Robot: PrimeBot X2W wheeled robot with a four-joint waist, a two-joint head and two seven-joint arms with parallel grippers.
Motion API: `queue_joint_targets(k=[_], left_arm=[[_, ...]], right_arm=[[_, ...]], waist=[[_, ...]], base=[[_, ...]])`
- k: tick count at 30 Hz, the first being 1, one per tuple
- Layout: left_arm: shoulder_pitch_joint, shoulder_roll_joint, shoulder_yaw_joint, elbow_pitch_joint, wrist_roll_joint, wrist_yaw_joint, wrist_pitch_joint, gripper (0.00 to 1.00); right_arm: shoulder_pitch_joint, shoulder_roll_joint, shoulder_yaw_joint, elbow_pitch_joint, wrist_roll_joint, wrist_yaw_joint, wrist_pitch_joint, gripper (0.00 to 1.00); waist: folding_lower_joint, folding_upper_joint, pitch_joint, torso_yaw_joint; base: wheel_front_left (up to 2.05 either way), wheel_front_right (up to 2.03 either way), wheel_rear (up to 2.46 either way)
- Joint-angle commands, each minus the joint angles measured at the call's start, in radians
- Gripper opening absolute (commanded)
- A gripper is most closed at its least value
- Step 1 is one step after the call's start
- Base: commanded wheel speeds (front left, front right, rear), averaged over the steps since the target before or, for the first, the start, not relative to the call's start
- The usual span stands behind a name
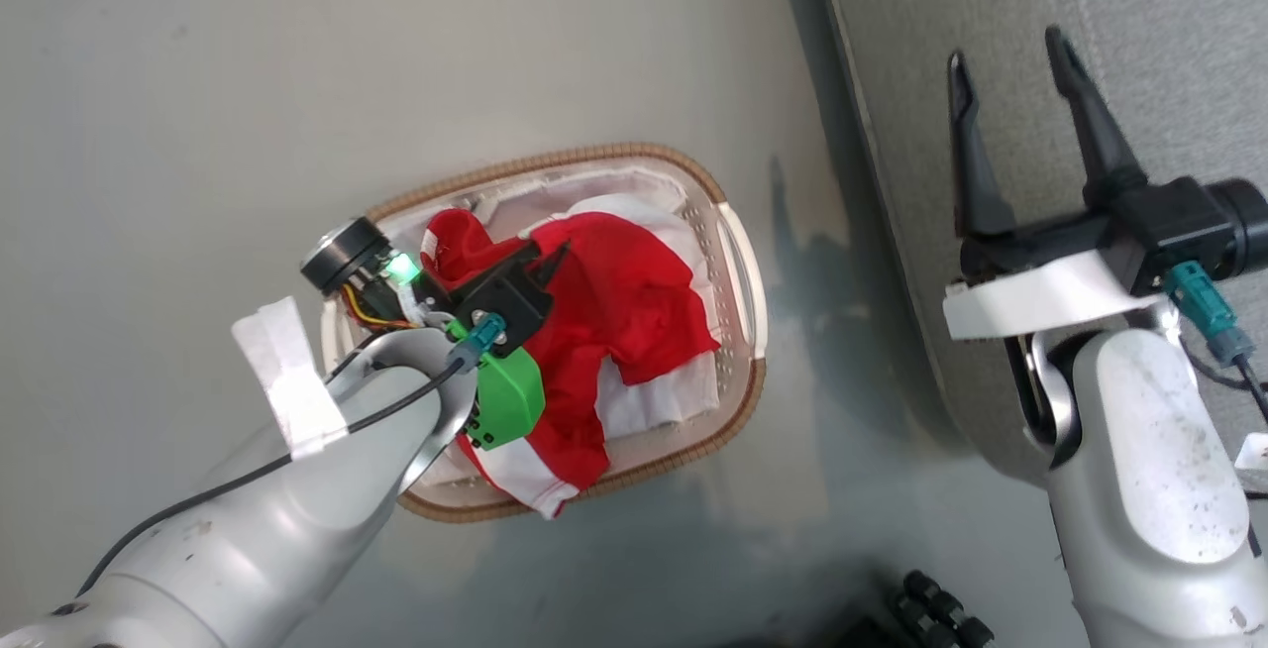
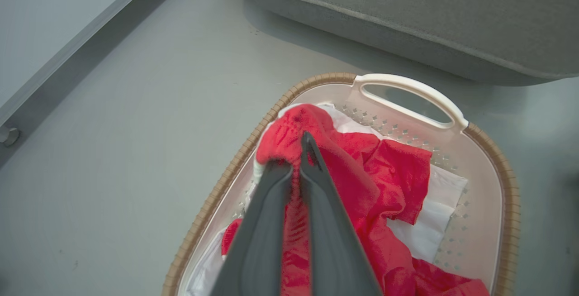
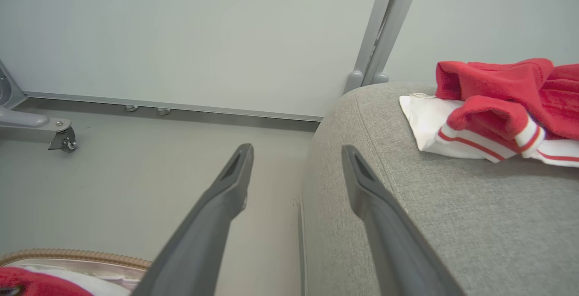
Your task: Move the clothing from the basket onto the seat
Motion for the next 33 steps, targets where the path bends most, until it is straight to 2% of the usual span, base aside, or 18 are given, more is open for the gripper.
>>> queue_joint_targets(k=[1,6,17,22,33], left_arm=[[0.032,0.03,0.018,-0.057,0.035,0.02,0.0,0.0],[0.049,0.095,0.05,-0.157,0.079,0.032,0.0,0.0],[-0.061,0.208,0.075,-0.27,0.148,-0.013,0.0,0.0],[-0.152,0.228,0.088,-0.295,0.166,-0.031,-0.001,0.0],[-0.267,0.204,0.114,-0.31,0.167,-0.042,0.0,0.0]], right_arm=[[0.047,-0.004,-0.007,0.024,-0.011,-0.001,-0.005,1.0],[0.11,-0.004,-0.003,0.065,-0.015,-0.001,-0.005,1.0],[0.195,-0.004,0.023,0.124,-0.011,-0.001,-0.005,1.0],[0.207,-0.004,0.038,0.142,-0.01,-0.001,-0.005,1.0],[0.197,-0.004,0.095,0.17,-0.004,-0.001,-0.005,1.0]], waist=[[0.0,0.0,-0.19,0.065],[0.0,0.0,-0.305,0.081],[0.0,0.0,-0.478,0.081],[0.0,0.0,-0.521,0.074],[0.0,0.0,-0.577,0.065]], base=[[0.0,0.0,0.0],[0.0,0.0,0.0],[0.0,0.0,0.0],[0.0,0.0,0.0],[0.0,0.0,0.0]])
